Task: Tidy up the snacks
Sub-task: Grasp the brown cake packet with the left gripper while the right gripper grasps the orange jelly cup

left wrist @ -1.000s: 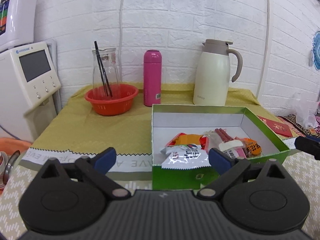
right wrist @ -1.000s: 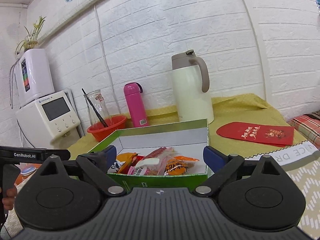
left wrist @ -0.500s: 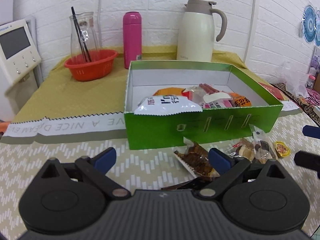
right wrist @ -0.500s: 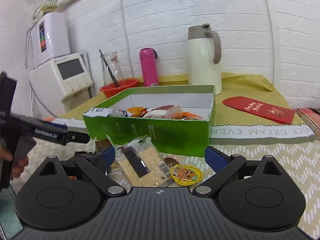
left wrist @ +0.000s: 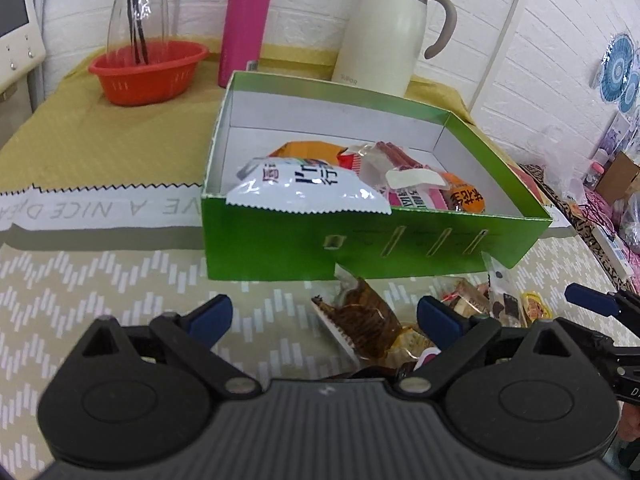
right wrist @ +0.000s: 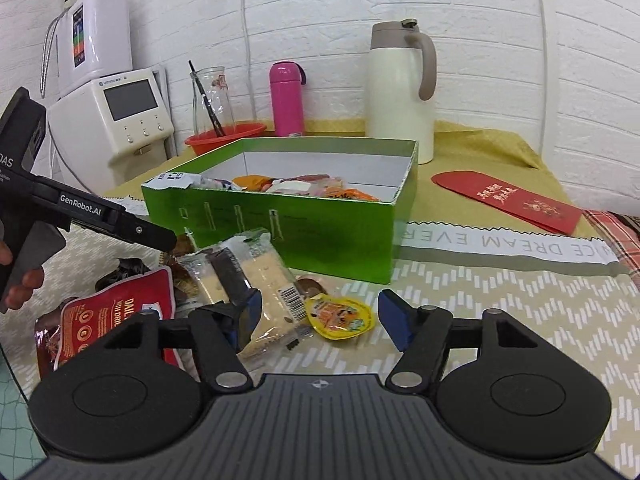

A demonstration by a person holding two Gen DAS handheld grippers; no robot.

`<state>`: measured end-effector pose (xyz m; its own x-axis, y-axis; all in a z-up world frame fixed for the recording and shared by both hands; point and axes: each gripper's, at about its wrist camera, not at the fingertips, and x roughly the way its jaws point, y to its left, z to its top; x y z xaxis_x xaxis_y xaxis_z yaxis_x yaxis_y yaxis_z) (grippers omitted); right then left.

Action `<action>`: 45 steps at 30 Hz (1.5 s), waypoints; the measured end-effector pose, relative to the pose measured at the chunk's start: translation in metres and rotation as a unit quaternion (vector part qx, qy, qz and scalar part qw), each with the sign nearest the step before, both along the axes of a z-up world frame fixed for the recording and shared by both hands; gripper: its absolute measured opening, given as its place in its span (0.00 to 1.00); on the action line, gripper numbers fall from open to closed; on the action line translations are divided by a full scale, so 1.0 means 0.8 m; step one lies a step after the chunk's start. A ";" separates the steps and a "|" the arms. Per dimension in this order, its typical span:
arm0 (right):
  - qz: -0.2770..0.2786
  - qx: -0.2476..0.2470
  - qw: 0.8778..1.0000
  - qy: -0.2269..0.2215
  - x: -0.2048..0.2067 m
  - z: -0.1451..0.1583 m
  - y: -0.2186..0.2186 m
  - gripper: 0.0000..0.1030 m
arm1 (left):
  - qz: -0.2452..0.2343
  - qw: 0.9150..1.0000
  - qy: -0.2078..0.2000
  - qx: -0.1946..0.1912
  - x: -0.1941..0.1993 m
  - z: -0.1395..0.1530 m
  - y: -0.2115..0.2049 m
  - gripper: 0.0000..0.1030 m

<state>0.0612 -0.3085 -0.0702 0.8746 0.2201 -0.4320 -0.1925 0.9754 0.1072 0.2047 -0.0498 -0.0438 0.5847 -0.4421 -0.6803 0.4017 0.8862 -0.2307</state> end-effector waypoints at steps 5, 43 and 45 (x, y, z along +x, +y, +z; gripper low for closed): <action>0.004 -0.033 0.999 0.036 0.015 -0.014 -0.001 1.00 | -0.018 0.999 0.008 0.031 0.002 -0.011 -0.023 0.95; 0.020 -0.036 0.998 -0.036 -0.055 0.037 0.091 0.63 | 0.065 0.994 0.035 -0.075 -0.010 -0.002 0.069 0.62; 0.016 -0.028 0.999 -0.030 -0.057 0.035 0.091 0.64 | 0.066 0.992 0.066 -0.084 -0.004 -0.008 0.063 0.65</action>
